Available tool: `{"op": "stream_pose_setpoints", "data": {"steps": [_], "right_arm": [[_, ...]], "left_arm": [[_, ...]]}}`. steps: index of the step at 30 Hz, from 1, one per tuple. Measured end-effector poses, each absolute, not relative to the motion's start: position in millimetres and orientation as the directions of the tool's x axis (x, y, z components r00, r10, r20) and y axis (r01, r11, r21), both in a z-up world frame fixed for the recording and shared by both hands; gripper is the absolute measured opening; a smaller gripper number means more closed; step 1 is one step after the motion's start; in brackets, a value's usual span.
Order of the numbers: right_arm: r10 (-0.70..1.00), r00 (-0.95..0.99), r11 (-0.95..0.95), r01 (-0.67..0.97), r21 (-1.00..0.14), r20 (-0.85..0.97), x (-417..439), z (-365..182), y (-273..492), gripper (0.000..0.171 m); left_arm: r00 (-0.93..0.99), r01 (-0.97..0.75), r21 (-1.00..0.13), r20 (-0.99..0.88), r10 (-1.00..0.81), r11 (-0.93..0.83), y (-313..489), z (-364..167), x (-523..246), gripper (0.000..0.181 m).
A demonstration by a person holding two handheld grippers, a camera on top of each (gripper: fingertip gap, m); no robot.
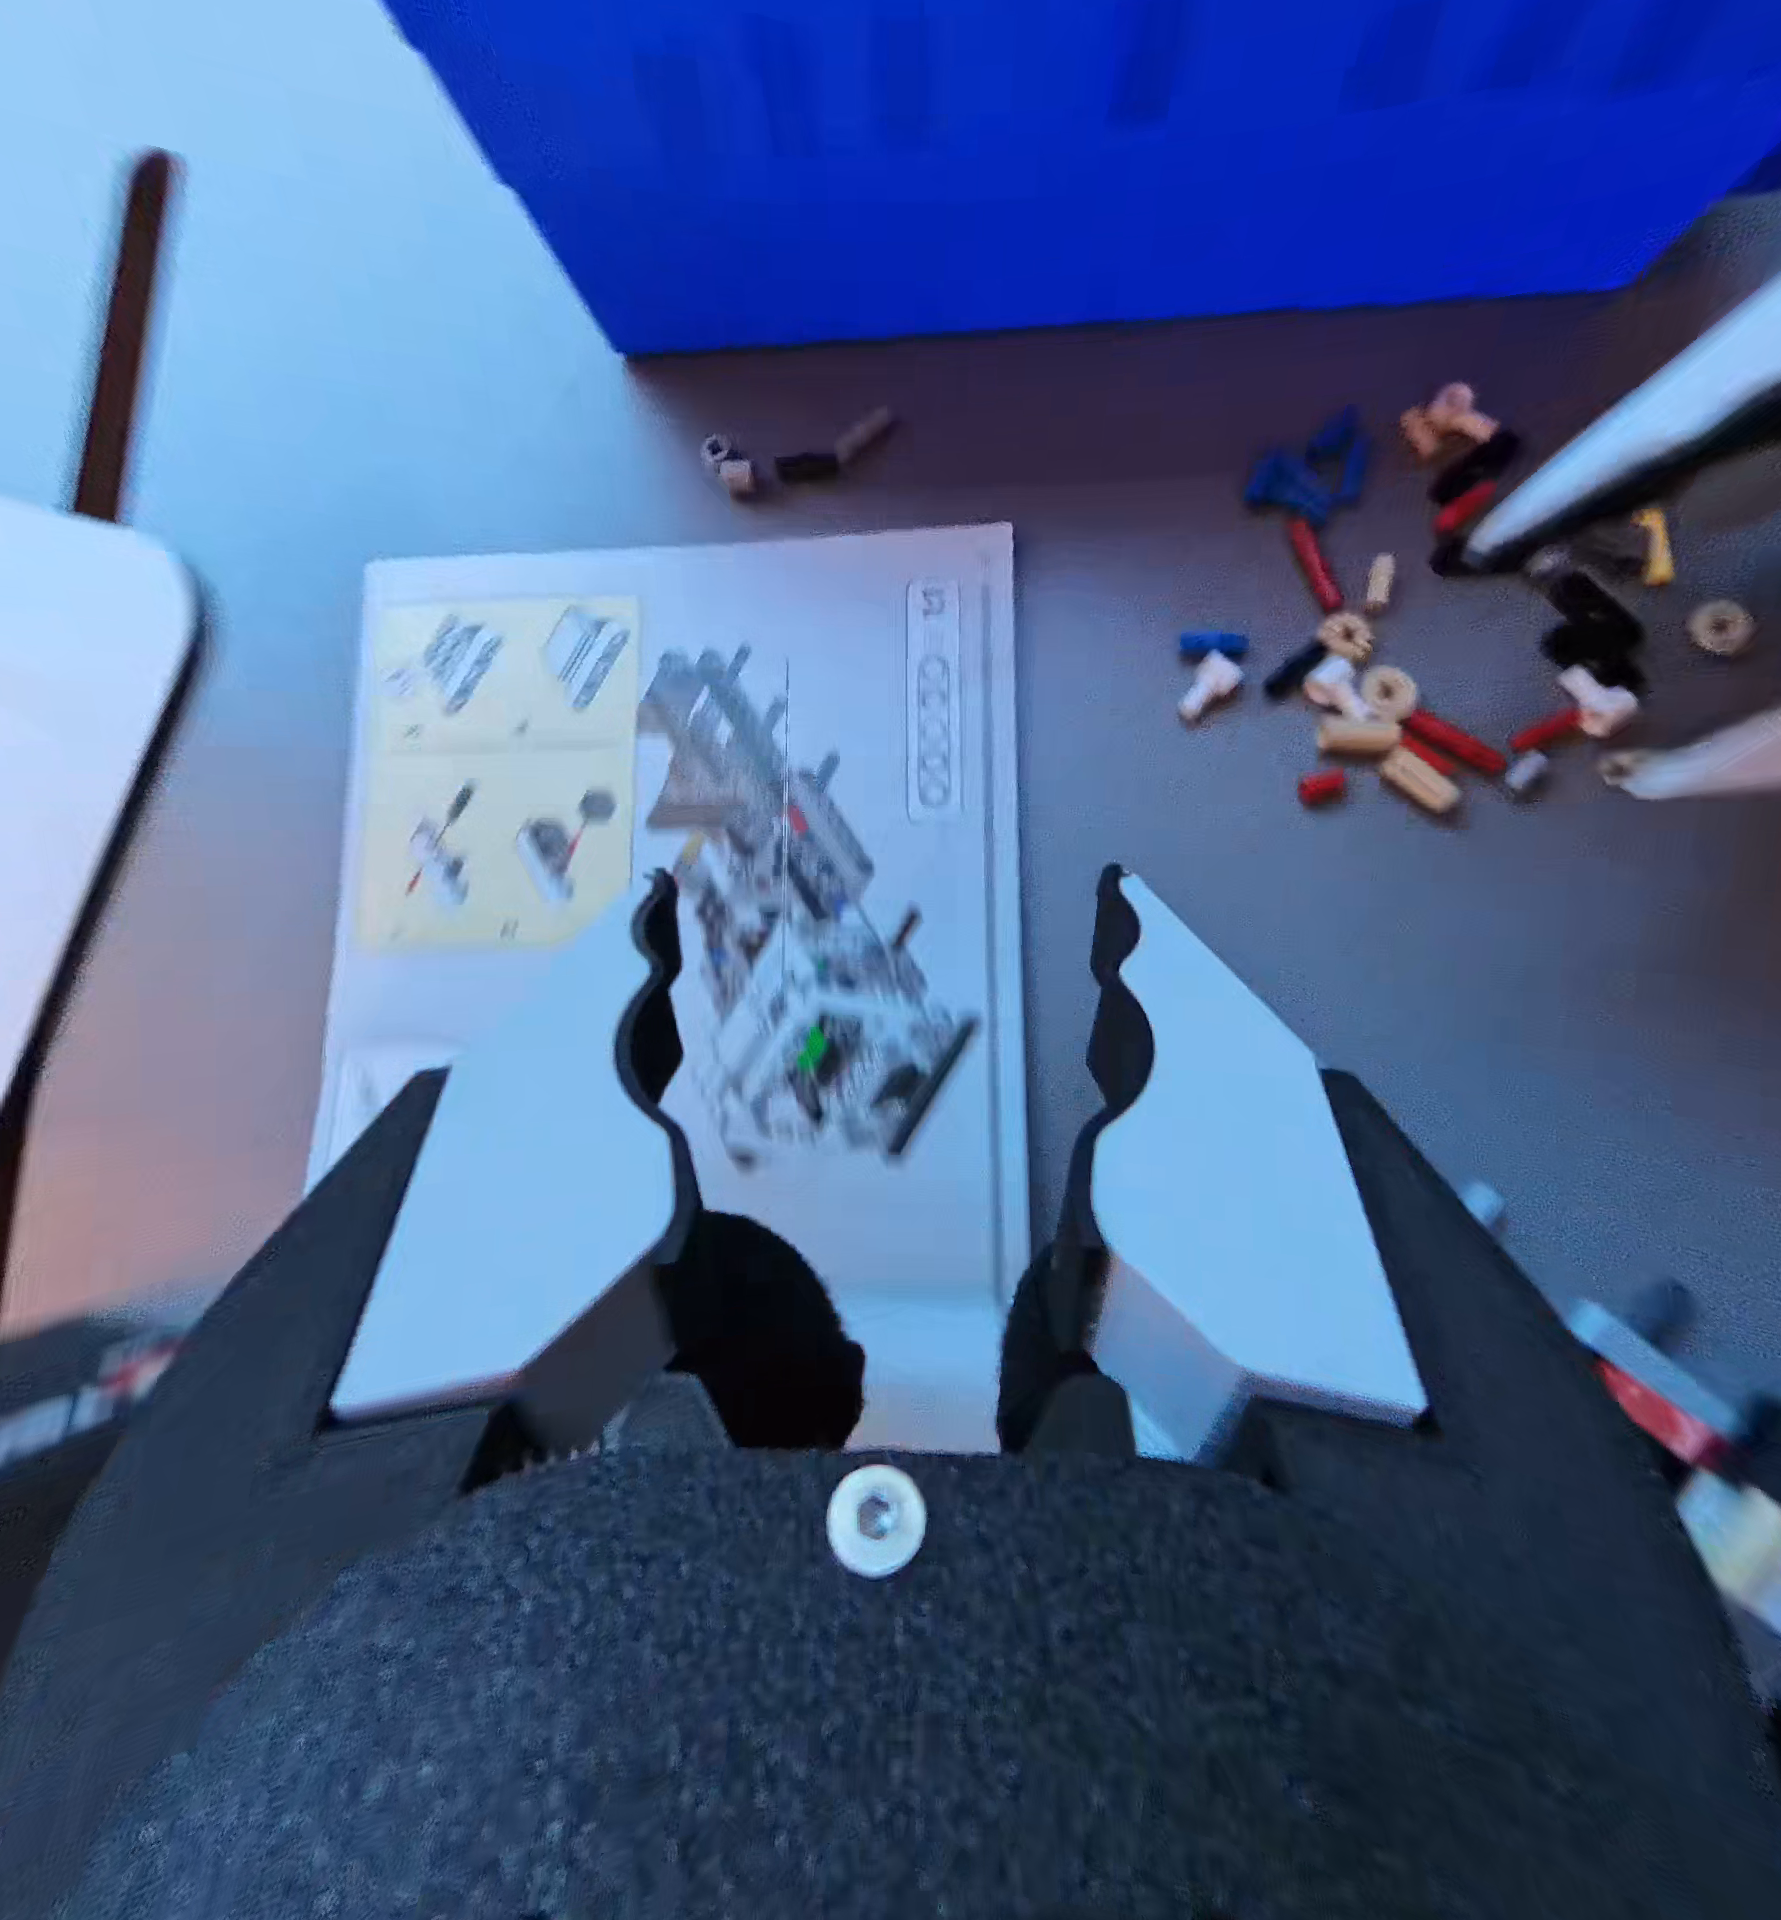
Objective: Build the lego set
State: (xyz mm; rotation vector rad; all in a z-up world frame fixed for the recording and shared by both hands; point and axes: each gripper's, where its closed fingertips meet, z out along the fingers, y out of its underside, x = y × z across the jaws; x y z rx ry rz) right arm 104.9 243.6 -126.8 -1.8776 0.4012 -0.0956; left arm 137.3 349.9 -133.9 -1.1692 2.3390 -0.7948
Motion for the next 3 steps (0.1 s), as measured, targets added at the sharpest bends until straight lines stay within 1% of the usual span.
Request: {"op": "stream_pose_setpoints", "data": {"steps": [3], "right_arm": [[-0.309,0.935,-0.254,-0.260,-0.932,-0.177,106,-124,242,0.043]], "left_arm": [[-0.627,-0.659,-0.545,0.017,-0.779,0.518,336,-168,165,0.087]]}}
